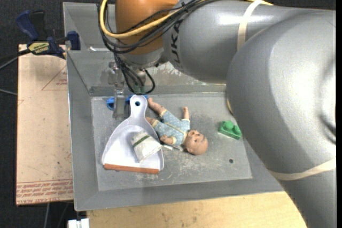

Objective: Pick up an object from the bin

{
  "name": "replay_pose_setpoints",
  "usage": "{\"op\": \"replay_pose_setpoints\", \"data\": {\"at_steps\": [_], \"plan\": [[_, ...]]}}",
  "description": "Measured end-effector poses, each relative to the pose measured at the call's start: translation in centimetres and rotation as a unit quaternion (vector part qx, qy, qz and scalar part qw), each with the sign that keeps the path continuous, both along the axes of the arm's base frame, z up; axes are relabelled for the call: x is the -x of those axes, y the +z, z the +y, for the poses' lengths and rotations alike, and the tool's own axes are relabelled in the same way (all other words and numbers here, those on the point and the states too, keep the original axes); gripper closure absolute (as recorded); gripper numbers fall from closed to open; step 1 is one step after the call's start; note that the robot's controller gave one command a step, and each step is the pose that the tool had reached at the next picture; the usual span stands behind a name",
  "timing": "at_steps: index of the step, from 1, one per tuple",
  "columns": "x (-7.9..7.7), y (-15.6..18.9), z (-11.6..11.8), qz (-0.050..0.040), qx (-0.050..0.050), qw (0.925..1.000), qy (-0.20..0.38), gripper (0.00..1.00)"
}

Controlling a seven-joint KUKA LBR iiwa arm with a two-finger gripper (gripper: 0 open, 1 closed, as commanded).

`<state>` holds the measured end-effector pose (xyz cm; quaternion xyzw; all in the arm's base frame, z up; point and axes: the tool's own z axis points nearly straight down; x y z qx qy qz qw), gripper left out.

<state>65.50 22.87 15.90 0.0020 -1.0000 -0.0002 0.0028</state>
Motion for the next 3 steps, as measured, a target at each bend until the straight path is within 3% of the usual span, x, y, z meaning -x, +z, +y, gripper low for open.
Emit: {"op": "replay_pose_setpoints", "data": {"at_steps": [1, 2, 3], "plan": [[-0.2, 0.6, -0.1, -0.0036, -0.001, 1.0000, -0.001, 0.00], [0.5, -4.6, 0.3, -0.0044, -0.001, 0.9994, 0.035, 0.00], [0.7, -8.3, 1.1, -0.0050, -0.003, 0.9928, 0.120, 0.00]]}}
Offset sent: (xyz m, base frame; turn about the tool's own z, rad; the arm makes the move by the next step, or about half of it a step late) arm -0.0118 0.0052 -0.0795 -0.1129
